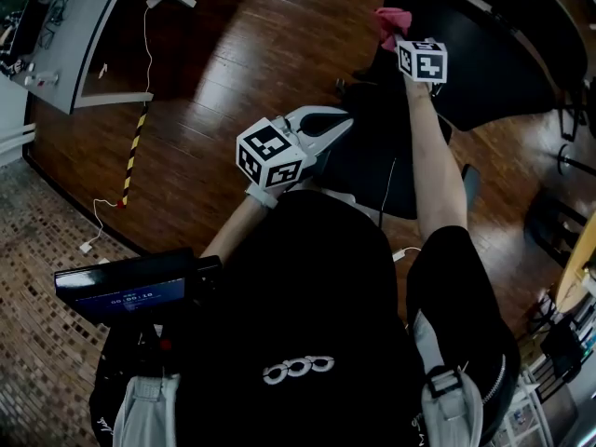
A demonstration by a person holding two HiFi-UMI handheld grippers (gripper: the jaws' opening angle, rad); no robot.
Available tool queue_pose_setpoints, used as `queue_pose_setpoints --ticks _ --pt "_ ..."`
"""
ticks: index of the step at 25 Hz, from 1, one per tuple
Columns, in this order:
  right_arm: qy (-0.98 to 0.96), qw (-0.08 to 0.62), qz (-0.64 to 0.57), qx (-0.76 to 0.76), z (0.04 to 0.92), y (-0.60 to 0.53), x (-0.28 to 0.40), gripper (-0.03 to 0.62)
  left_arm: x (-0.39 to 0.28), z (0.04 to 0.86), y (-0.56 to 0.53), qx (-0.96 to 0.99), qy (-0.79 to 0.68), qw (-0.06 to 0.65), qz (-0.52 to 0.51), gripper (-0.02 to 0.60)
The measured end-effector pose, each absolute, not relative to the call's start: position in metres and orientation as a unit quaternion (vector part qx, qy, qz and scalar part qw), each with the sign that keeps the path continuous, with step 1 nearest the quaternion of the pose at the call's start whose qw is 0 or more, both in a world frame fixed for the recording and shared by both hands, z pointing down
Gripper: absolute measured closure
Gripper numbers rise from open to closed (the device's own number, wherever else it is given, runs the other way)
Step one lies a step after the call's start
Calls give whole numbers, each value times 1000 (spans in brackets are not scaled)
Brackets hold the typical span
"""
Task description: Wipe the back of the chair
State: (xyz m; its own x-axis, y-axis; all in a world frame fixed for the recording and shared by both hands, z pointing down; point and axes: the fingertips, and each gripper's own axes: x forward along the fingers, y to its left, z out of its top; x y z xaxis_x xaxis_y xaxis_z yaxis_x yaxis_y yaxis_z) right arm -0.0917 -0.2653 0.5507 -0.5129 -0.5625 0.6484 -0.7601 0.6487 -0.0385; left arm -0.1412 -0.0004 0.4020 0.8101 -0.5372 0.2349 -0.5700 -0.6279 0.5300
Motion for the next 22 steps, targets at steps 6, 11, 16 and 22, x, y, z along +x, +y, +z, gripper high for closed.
queue_pose_setpoints --ticks 6,11,16,22 --pt "-851 284 178 404 562 -276 -35 548 -106 411 -8 904 -302 299 45 591" --pt "-848 276 185 412 573 -278 -6 548 -84 419 -13 906 -294 298 56 591" --pt "-844 269 190 424 569 -277 32 548 -57 417 -18 910 -281 297 66 591" --pt "-834 260 197 445 565 -272 86 548 -22 412 -16 916 -259 295 80 591"
